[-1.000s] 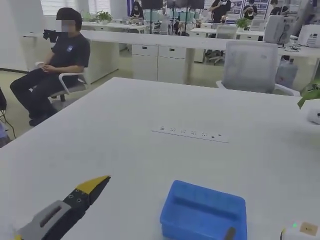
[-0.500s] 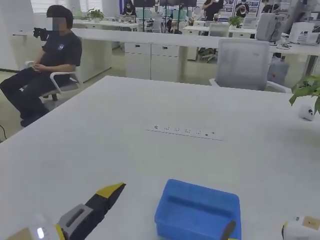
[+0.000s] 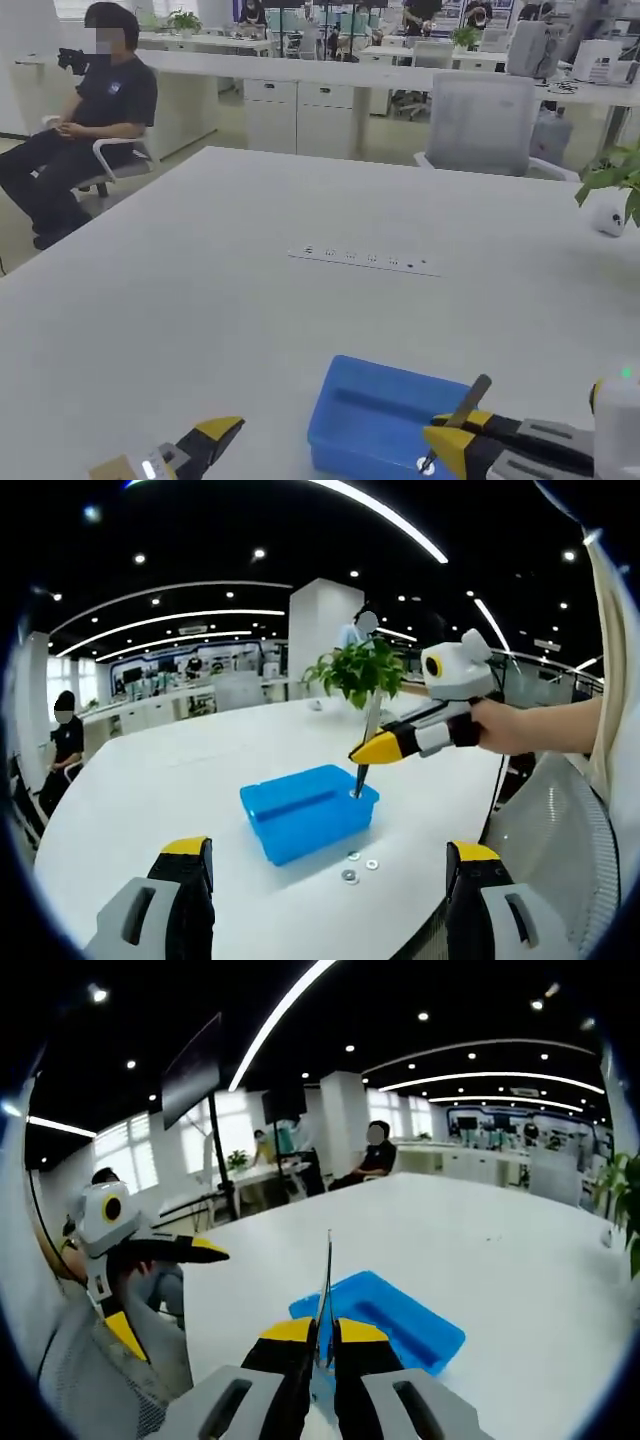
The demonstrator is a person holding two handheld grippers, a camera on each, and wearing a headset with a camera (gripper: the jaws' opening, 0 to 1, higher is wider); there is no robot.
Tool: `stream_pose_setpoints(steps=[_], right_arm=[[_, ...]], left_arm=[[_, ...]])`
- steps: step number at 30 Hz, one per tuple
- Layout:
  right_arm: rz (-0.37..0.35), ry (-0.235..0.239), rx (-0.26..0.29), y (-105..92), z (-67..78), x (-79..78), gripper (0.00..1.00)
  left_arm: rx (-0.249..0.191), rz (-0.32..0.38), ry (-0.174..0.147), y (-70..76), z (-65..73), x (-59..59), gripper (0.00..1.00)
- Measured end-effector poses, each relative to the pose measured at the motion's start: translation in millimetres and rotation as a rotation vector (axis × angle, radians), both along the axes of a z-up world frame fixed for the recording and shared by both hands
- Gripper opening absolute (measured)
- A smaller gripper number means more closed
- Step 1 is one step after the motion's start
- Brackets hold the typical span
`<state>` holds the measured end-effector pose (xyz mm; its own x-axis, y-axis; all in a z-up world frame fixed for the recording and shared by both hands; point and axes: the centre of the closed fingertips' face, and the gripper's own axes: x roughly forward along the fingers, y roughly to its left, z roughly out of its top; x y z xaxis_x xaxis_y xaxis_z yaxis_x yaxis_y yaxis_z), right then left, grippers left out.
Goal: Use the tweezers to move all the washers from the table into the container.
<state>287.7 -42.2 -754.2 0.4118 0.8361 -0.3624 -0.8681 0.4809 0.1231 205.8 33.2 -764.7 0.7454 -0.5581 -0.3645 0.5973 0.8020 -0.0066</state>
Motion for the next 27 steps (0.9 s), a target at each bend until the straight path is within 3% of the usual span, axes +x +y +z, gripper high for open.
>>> stream_pose_setpoints(steps=[5,12,14,19,21,27], right_arm=[[-0.042,-0.005,-0.024,-7.5,-3.7,26.5,0.03],[-0.079,0.035,-0.037,-13.7,-21.4,50.5,0.03],[-0.084,0.053,-0.043,-15.1,-28.8,54.4,0.03],[-0.089,0.077,-0.077,-15.5,-44.5,61.0,0.03],[-0.084,0.083,-0.089,-12.7,-49.1,60.4,0.03],[-0.078,0.094,-0.115,-9.5,-64.0,63.1,0.04]], left_arm=[[-0.029,0.001,-0.017,-1.1,5.0,-0.1,0.99],[-0.060,0.027,-0.019,3.3,8.1,1.4,0.99],[-0.075,0.039,-0.032,6.0,11.6,2.7,0.99],[-0.117,0.068,-0.016,12.1,13.2,4.8,0.99],[-0.119,0.077,-0.034,13.7,16.1,5.6,0.99],[-0.111,0.079,-0.025,14.4,14.3,5.2,0.99]])
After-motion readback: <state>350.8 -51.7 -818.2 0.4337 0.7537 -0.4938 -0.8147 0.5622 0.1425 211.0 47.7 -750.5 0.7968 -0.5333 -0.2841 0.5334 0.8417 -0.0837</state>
